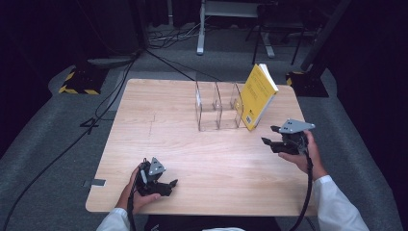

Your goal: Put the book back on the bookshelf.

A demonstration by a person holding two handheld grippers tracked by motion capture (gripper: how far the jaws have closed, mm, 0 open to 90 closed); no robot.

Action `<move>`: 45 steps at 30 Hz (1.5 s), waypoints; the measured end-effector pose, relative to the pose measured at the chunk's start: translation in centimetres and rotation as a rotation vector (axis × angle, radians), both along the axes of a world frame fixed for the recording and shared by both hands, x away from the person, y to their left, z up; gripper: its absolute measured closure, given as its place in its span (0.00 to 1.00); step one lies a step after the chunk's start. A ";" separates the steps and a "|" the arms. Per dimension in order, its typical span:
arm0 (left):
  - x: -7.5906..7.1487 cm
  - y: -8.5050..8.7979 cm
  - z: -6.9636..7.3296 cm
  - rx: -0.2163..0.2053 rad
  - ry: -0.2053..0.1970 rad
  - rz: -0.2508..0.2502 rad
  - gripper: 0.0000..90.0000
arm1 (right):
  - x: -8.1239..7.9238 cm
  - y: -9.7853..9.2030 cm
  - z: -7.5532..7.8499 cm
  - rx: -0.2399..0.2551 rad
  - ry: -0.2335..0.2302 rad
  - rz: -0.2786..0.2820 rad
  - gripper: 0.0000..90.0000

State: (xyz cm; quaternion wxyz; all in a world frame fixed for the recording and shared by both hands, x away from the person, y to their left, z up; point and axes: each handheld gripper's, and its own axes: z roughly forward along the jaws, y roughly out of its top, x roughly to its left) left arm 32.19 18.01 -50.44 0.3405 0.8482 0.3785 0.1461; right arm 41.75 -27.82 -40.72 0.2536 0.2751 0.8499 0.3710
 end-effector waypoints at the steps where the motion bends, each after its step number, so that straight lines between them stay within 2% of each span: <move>1: 0.0 0.0 0.0 0.000 0.000 0.000 0.17 | -0.2 0.0 -0.1 -0.005 0.006 0.004 0.44; 7: 0.0 0.0 0.0 0.000 0.000 0.000 0.17 | -1.6 -0.3 -1.1 -0.049 0.000 0.021 0.40; 18: 0.0 0.0 0.0 0.000 0.000 0.000 0.17 | -3.8 -1.6 -3.0 -0.058 -0.010 0.030 0.33; 22: 0.0 0.0 0.0 0.000 0.000 0.000 0.17 | -4.7 -2.2 -4.0 -0.097 -0.014 0.021 0.32; 28: 0.0 0.0 0.0 0.000 0.000 0.000 0.17 | -5.8 -3.4 -5.0 -0.086 0.001 0.017 0.31; 33: 0.0 0.0 0.0 0.000 0.000 0.001 0.17 | -6.5 -4.7 -6.0 -0.082 0.012 -0.014 0.30; 39: 0.0 0.0 0.0 0.000 0.000 0.001 0.17 | -7.4 -7.1 -7.6 -0.039 0.071 -0.059 0.30; 42: 0.0 0.0 0.0 0.000 0.000 0.001 0.17 | -7.8 -8.1 -8.2 -0.035 0.081 -0.088 0.29; 45: 0.0 0.0 0.0 0.000 0.000 0.000 0.17 | -8.2 -9.3 -8.6 0.003 0.099 -0.125 0.28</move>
